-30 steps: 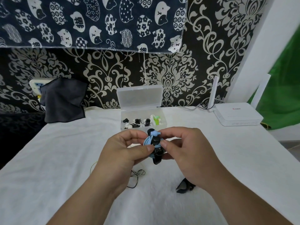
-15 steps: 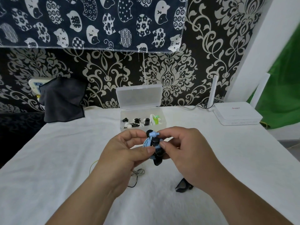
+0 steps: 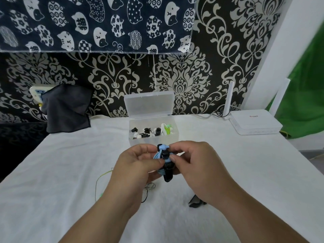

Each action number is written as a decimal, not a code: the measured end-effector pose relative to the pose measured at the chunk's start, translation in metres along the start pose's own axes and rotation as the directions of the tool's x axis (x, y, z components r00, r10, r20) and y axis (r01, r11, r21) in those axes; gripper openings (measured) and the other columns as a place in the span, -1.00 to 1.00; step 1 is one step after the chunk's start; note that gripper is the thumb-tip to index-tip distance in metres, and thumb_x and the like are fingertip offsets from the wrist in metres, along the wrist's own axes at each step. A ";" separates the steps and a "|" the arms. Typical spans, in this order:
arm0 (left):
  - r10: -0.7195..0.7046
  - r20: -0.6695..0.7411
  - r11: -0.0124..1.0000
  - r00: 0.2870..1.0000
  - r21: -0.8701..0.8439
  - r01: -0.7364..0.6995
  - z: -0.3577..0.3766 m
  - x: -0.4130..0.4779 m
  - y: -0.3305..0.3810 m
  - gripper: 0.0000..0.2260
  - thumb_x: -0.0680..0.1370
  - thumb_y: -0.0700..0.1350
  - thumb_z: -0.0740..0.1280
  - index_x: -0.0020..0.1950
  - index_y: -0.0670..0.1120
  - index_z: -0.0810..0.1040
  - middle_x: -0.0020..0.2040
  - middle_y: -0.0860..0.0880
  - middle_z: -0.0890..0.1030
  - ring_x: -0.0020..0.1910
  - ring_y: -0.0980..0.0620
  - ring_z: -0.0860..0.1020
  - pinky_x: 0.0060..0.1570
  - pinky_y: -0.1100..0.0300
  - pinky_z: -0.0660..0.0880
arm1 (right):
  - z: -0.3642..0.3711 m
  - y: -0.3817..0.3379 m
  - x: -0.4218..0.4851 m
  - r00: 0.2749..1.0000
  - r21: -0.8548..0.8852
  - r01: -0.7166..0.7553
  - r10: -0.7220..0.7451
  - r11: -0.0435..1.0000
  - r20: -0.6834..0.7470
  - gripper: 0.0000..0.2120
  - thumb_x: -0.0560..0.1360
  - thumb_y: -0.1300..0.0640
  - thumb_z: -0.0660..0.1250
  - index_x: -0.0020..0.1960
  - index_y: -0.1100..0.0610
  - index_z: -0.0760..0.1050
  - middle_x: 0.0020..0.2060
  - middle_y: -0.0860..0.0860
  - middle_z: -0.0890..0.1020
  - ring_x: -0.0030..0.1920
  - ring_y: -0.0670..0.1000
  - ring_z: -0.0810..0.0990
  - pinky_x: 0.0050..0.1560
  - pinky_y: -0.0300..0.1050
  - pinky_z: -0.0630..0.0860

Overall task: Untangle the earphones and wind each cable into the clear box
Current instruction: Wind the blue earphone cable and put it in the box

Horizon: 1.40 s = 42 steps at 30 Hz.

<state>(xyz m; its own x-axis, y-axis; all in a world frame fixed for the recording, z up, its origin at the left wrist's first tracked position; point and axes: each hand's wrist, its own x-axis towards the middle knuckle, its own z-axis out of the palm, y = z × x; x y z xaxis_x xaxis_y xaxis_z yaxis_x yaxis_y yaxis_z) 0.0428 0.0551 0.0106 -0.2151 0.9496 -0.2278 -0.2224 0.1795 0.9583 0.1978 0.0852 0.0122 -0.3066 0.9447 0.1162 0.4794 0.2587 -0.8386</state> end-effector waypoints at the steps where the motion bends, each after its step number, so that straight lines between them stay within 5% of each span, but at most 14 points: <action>1: -0.017 0.015 1.000 1.000 -0.002 0.017 -0.001 0.000 0.000 -0.78 0.46 -0.41 0.39 0.06 -0.21 0.57 -0.04 -0.28 0.69 -0.08 -0.23 0.68 -0.13 0.00 0.57 | 0.000 0.000 0.000 1.000 0.041 -0.019 0.019 0.999 0.006 -0.78 0.59 0.20 0.33 0.07 -0.07 0.66 -0.25 -0.08 0.72 -0.26 -0.16 0.70 -0.11 -0.20 0.61; 6: -0.036 0.097 0.999 0.995 -0.019 0.038 -0.005 0.002 0.005 -0.76 0.46 -0.30 0.41 0.12 -0.20 0.58 -0.02 -0.26 0.69 0.00 -0.22 0.68 -0.16 0.02 0.59 | -0.004 0.002 0.003 0.997 0.170 -0.081 0.080 0.982 0.017 -0.77 0.59 0.23 0.31 0.12 0.00 0.67 -0.20 -0.05 0.74 -0.22 -0.08 0.73 0.03 0.00 0.65; 13: -0.013 0.066 1.000 0.998 0.004 0.013 -0.005 0.000 0.001 -0.79 0.48 -0.33 0.41 0.11 -0.21 0.59 -0.03 -0.24 0.70 -0.07 -0.19 0.69 -0.04 -0.12 0.62 | 0.003 0.006 0.004 0.998 0.110 -0.057 0.058 0.992 -0.003 -0.71 0.59 0.24 0.29 0.16 -0.08 0.63 -0.10 -0.12 0.72 -0.18 -0.09 0.73 0.05 0.03 0.64; 23: 0.010 0.031 1.000 0.999 0.023 -0.011 -0.006 -0.002 -0.002 -0.78 0.44 -0.46 0.38 0.05 -0.27 0.59 -0.13 -0.25 0.70 -0.23 -0.17 0.68 -0.09 -0.14 0.63 | 0.006 0.003 0.000 1.000 -0.051 0.010 -0.010 0.999 -0.013 -0.69 0.57 0.25 0.31 0.13 -0.14 0.61 -0.16 -0.21 0.68 -0.18 -0.15 0.69 -0.12 -0.32 0.56; 27: -0.016 0.000 0.998 1.000 0.060 0.016 -0.003 -0.003 -0.004 -0.80 0.49 -0.42 0.37 0.08 -0.26 0.60 -0.13 -0.23 0.71 -0.27 -0.12 0.69 -0.21 -0.01 0.64 | 0.012 0.004 0.000 1.000 -0.111 0.012 -0.014 0.994 -0.021 -0.71 0.58 0.20 0.30 0.17 -0.12 0.60 -0.10 -0.19 0.66 -0.15 -0.14 0.67 -0.09 -0.25 0.57; 29: -0.057 -0.014 0.997 0.998 0.058 0.058 0.001 -0.004 -0.007 -0.86 0.55 -0.34 0.34 0.07 -0.22 0.62 -0.15 -0.20 0.71 -0.27 -0.08 0.69 -0.28 0.09 0.61 | 0.017 0.007 0.001 0.998 -0.084 -0.048 0.045 0.995 -0.042 -0.76 0.58 0.15 0.31 0.17 -0.11 0.59 -0.10 -0.16 0.67 -0.19 -0.13 0.67 -0.08 -0.17 0.61; 33: -0.156 0.043 0.984 0.987 0.095 0.151 0.003 -0.003 -0.015 -0.82 0.60 -0.11 0.33 -0.02 -0.17 0.69 -0.15 -0.19 0.71 -0.18 -0.08 0.70 -0.07 0.00 0.65 | 0.023 0.012 0.004 0.977 0.029 -0.206 0.207 0.978 -0.058 -0.90 0.52 0.08 0.42 0.02 -0.03 0.59 -0.18 -0.06 0.68 -0.28 -0.08 0.70 -0.14 -0.05 0.67; 36: -0.154 0.052 0.981 0.987 0.126 0.147 -0.002 0.005 -0.021 -0.84 0.54 -0.15 0.41 0.08 -0.15 0.68 -0.01 -0.30 0.67 -0.04 -0.18 0.69 -0.14 0.11 0.62 | 0.020 0.010 0.006 0.956 0.174 -0.287 0.293 0.942 -0.007 -0.94 0.50 0.15 0.44 -0.06 0.06 0.58 -0.25 -0.01 0.69 -0.33 -0.05 0.71 -0.16 -0.01 0.69; 42: -0.051 -0.229 0.984 0.972 0.154 0.088 -0.008 0.026 -0.017 -0.69 0.41 -0.14 0.56 0.09 -0.09 0.58 -0.03 -0.24 0.65 -0.19 -0.07 0.64 -0.12 -0.04 0.67 | 0.012 0.014 0.013 0.933 0.212 -0.355 0.361 0.910 0.013 -0.92 0.48 0.13 0.42 -0.03 0.02 0.59 -0.21 -0.05 0.70 -0.26 -0.09 0.72 0.00 0.12 0.66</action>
<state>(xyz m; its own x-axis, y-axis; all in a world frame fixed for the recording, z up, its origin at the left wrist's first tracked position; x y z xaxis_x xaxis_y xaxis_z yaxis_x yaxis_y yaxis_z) 0.0332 0.0744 -0.0126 -0.4155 0.8551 -0.3101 -0.0915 0.2999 0.9496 0.1908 0.0988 -0.0039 -0.1234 0.9718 -0.2010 0.3707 -0.1428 -0.9177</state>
